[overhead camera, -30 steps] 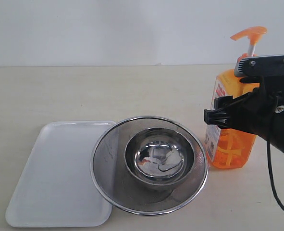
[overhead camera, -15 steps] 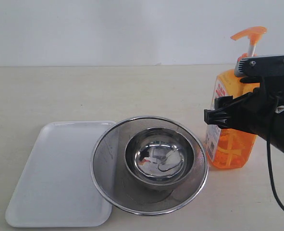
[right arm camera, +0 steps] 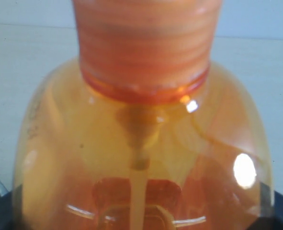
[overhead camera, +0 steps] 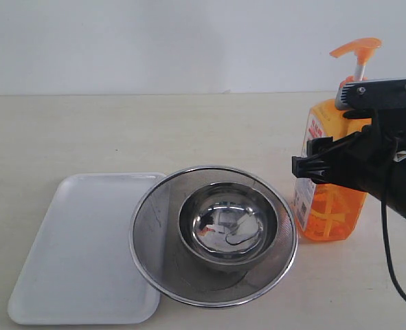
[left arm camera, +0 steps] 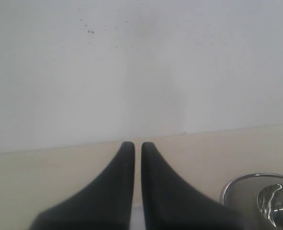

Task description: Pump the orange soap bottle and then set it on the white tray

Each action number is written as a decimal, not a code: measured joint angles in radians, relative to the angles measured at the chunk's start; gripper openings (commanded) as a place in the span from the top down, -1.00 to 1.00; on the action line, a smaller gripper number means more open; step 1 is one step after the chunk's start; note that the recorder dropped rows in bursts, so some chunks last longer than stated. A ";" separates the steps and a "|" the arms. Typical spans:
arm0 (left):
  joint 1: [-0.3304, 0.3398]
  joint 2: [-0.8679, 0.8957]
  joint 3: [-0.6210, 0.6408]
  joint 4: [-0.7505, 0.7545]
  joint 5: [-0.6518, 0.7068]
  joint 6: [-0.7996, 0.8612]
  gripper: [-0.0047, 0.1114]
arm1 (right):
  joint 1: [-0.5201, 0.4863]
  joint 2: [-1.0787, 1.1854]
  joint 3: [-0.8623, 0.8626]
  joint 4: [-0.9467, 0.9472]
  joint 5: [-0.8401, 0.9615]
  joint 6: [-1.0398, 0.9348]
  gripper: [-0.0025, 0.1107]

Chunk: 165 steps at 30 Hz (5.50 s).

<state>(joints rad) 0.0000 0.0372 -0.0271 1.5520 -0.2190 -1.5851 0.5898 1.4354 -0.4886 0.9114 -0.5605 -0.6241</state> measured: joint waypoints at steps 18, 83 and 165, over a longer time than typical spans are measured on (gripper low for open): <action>0.000 0.000 0.000 -1.003 0.008 1.167 0.84 | 0.000 0.000 0.000 0.000 0.000 0.000 0.96; 0.000 0.000 0.024 -1.694 0.524 1.735 0.84 | 0.000 0.000 0.000 0.002 -0.002 0.000 0.96; 0.000 0.000 0.024 -1.639 0.526 1.613 0.84 | 0.000 0.002 0.000 0.010 -0.041 0.000 0.96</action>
<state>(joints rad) 0.0000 0.0372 -0.0035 -0.0867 0.3073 0.0282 0.5898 1.4374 -0.4886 0.9215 -0.6018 -0.6241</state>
